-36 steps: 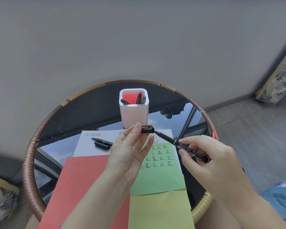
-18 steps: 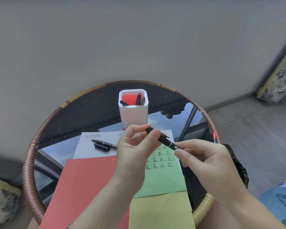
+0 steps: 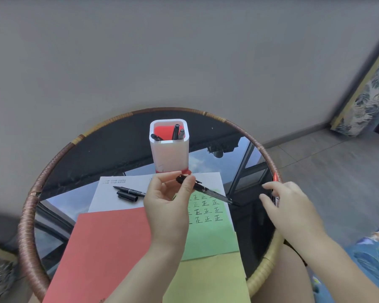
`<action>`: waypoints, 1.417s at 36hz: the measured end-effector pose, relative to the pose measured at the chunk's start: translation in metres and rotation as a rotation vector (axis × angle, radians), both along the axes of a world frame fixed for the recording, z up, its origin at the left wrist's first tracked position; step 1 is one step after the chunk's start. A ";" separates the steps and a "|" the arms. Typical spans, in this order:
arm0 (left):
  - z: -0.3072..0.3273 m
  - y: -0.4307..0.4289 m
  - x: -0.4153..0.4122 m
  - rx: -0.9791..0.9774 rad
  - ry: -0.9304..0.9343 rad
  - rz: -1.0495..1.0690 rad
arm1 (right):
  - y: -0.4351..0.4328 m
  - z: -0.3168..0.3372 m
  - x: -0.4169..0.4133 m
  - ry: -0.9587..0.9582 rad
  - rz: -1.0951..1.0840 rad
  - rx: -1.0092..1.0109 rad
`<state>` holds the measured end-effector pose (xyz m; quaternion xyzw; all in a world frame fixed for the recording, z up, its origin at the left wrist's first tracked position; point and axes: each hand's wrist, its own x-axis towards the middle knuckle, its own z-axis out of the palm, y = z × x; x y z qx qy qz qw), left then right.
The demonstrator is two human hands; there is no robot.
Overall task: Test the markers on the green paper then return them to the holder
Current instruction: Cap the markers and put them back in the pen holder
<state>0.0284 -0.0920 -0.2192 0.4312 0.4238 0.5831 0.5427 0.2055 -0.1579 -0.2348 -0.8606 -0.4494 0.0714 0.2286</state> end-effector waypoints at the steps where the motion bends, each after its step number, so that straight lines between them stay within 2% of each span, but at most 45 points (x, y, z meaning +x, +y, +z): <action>1: 0.000 0.000 -0.001 0.005 0.000 0.016 | 0.001 -0.005 0.006 -0.049 -0.027 -0.078; 3: 0.001 0.001 -0.002 0.015 0.007 0.029 | 0.006 -0.010 0.009 -0.101 -0.044 -0.196; 7: 0.010 -0.002 -0.002 0.100 0.003 0.041 | 0.019 -0.015 0.002 -0.104 0.006 -0.202; 11: 0.034 0.001 -0.007 0.318 0.001 0.079 | 0.029 -0.007 -0.010 0.027 0.094 -0.095; 15: 0.060 0.023 -0.014 0.610 0.038 0.247 | 0.033 0.001 -0.020 0.145 0.152 0.071; 20: 0.069 0.059 -0.017 0.772 0.087 0.389 | 0.032 0.011 -0.029 0.189 0.217 0.139; 23: 0.054 0.080 -0.017 0.701 0.250 0.325 | 0.029 0.014 -0.032 0.190 0.237 0.135; 27: 0.035 0.093 -0.016 0.550 0.563 0.137 | 0.026 0.014 -0.034 0.205 0.237 0.128; 30: 0.030 0.097 -0.016 0.531 0.726 0.052 | 0.024 0.013 -0.034 0.221 0.244 0.135; 33: 0.024 0.093 -0.013 0.598 0.808 0.114 | 0.021 0.013 -0.033 0.251 0.255 0.155; 35: 0.018 0.083 -0.012 0.742 0.831 0.216 | 0.017 0.012 -0.033 0.273 0.262 0.158; 38: -0.004 0.069 -0.010 0.938 0.971 0.124 | 0.012 0.011 -0.034 0.286 0.263 0.172; 39: -0.011 0.067 -0.010 0.928 1.064 0.015 | 0.011 0.010 -0.034 0.283 0.259 0.182; 41: -0.021 0.060 -0.009 0.756 1.262 -0.176 | 0.009 0.009 -0.034 0.275 0.256 0.194; 42: -0.025 0.059 -0.007 0.665 1.352 -0.231 | 0.008 0.008 -0.035 0.274 0.257 0.193; 44: -0.036 0.062 -0.004 0.603 1.464 -0.232 | 0.006 0.006 -0.034 0.271 0.257 0.183; 51: -0.043 0.068 0.006 0.662 1.556 -0.167 | -0.002 0.002 -0.032 0.272 0.228 0.167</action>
